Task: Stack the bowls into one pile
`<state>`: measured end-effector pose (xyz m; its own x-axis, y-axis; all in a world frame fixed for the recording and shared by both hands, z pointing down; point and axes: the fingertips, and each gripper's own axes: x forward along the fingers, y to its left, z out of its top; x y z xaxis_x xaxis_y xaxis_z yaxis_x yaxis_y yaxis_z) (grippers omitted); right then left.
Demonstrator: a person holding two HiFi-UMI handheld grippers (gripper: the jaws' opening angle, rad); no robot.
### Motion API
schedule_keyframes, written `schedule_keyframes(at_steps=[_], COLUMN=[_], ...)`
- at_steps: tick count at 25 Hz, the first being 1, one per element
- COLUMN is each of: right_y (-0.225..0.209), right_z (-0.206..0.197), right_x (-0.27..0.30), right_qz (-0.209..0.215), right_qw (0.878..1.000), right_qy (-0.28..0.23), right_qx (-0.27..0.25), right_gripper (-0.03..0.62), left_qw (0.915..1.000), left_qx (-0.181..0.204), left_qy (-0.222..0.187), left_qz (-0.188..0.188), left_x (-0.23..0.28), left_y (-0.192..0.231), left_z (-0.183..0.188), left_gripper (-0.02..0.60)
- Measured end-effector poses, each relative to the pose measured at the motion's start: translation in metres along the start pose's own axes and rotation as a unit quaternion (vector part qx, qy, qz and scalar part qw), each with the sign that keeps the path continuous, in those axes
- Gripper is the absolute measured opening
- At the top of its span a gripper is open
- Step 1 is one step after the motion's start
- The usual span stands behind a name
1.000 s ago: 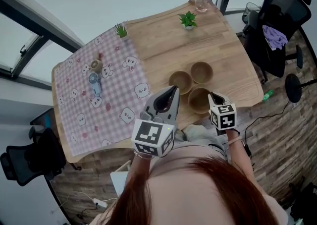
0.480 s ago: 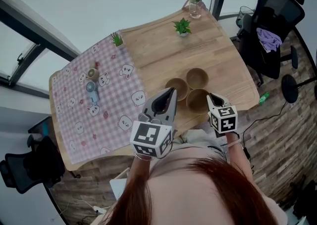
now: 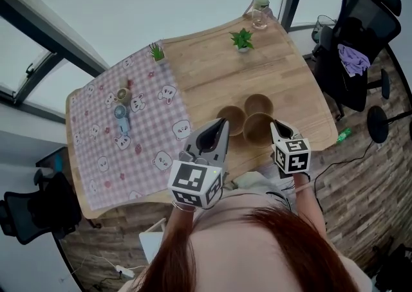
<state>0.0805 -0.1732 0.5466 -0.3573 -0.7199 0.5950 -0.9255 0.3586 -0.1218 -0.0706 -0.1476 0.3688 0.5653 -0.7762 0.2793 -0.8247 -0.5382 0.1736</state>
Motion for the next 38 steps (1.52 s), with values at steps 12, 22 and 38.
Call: schedule_keyframes(at_steps=[12,22,38], right_y=[-0.011,-0.024,-0.042], right_z=[0.013,0.021,0.018], right_x=[0.012,0.028,0.064], right_qz=[0.0,-0.008,-0.025], right_qw=[1.0,0.999,0.998], right_qy=[-0.013,-0.024,-0.015], right_qx=[0.003,0.02,0.052], right_gripper=[0.017,0.017,0.02], left_qw=[0.9998,0.9991,0.9977], left_qx=[-0.003,-0.009,-0.011], left_qy=[0.01,0.013,0.026], left_qz=[0.02,0.038,0.062], left_x=[-0.004,-0.002,0.004], left_y=[0.01,0.022,0.044], left_z=[-0.003,-0.003,-0.009], left_gripper=[0.011,0.011,0.011])
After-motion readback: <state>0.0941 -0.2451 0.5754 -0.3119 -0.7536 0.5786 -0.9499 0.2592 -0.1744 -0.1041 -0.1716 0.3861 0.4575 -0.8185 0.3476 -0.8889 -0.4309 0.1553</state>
